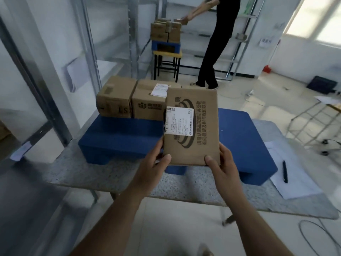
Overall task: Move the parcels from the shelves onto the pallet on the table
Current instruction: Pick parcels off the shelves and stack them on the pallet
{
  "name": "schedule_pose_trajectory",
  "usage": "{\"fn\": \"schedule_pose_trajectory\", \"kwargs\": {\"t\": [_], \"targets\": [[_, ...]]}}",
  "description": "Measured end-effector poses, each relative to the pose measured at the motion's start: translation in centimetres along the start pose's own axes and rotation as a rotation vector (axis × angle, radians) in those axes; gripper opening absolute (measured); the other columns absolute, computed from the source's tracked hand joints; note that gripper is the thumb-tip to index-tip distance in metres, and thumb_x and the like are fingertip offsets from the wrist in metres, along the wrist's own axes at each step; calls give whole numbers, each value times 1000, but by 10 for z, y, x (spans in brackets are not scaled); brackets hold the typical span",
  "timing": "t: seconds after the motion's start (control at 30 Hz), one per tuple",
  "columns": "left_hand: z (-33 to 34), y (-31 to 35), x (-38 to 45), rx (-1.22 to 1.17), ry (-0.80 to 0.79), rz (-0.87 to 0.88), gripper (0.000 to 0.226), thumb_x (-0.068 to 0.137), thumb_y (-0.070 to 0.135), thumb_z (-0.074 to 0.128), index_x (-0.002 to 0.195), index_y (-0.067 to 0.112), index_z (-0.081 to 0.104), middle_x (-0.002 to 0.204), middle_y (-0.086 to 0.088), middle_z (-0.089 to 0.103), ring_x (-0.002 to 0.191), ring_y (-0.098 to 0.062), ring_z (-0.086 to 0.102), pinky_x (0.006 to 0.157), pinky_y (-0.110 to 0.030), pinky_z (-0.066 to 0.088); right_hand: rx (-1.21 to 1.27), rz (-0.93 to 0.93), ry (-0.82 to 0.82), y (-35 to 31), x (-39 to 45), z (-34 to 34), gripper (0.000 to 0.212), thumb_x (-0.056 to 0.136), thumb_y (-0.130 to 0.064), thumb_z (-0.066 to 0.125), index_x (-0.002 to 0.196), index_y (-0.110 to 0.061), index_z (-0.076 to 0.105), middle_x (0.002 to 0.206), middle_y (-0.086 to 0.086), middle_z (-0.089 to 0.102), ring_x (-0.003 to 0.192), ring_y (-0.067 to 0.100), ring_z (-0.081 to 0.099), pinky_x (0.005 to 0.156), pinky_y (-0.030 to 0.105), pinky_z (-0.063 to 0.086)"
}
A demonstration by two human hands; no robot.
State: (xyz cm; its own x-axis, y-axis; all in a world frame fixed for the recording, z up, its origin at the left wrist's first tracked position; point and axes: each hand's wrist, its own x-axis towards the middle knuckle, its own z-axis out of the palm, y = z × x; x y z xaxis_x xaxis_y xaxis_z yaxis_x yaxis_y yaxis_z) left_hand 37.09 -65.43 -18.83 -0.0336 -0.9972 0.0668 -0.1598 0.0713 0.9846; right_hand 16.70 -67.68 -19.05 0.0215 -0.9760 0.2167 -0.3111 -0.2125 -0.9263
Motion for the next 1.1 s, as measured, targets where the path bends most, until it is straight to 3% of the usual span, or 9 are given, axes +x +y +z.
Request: {"fn": "schedule_pose_trajectory", "kwargs": {"t": [0.07,0.23,0.43,0.6,0.8,0.87,0.93,1.03,1.1], "targets": [[17,2,18,21,-23,5,51,88,39,43,126,62,21,130,24,45,117,9,45,90,-9,40,-9,13,30,11,12,-14,45,93,-23,56,134,-29,40,124,-12,55,112,4,54,91,28,46],[60,3,73,40,-60,-14,50,99,20,43,129,55,22,130,17,48,115,6,47,89,-6,38,-27,35,76,33,53,-53,42,94,-20,54,133,-28,41,120,-14,56,111,3,53,85,17,42],[119,2,146,59,-85,-85,54,98,29,45,143,44,19,140,16,42,123,0,43,107,-27,33,-53,121,106,70,117,-105,44,94,-25,54,135,-29,40,118,-12,55,104,3,54,82,19,44],[165,6,195,74,-74,-87,56,97,26,47,144,42,21,139,21,40,125,3,40,93,-8,33,-59,171,140,98,162,-144,45,93,-26,55,135,-29,40,121,-9,57,108,12,56,88,30,44],[197,10,236,83,-51,-80,53,96,26,49,135,52,25,136,23,43,126,4,39,96,-11,34,-32,195,158,113,199,-177,42,93,-21,56,132,-26,43,115,-11,59,101,1,56,74,12,41],[206,17,250,128,-62,-70,50,96,26,48,129,57,25,128,31,43,120,8,42,90,-6,36,-26,201,181,116,212,-186,39,93,-19,56,131,-25,45,111,-12,59,96,-6,55,69,7,41],[214,20,266,159,-63,-74,47,97,29,46,130,55,25,123,30,42,117,6,41,89,-6,34,-63,213,176,120,230,-192,37,93,-23,55,129,-25,47,108,-10,60,92,-4,56,68,11,41],[221,11,291,193,-28,-138,51,96,38,45,144,36,28,137,13,45,125,-7,41,102,-25,36,-125,300,119,131,259,-194,40,92,-31,54,130,-22,48,110,-2,62,93,13,58,75,29,41],[222,2,302,251,-23,-211,53,96,42,44,146,31,28,142,5,43,128,-12,41,104,-30,35,-150,378,68,136,274,-190,36,92,-34,53,126,-21,49,106,-4,62,89,12,56,77,32,42]]}}
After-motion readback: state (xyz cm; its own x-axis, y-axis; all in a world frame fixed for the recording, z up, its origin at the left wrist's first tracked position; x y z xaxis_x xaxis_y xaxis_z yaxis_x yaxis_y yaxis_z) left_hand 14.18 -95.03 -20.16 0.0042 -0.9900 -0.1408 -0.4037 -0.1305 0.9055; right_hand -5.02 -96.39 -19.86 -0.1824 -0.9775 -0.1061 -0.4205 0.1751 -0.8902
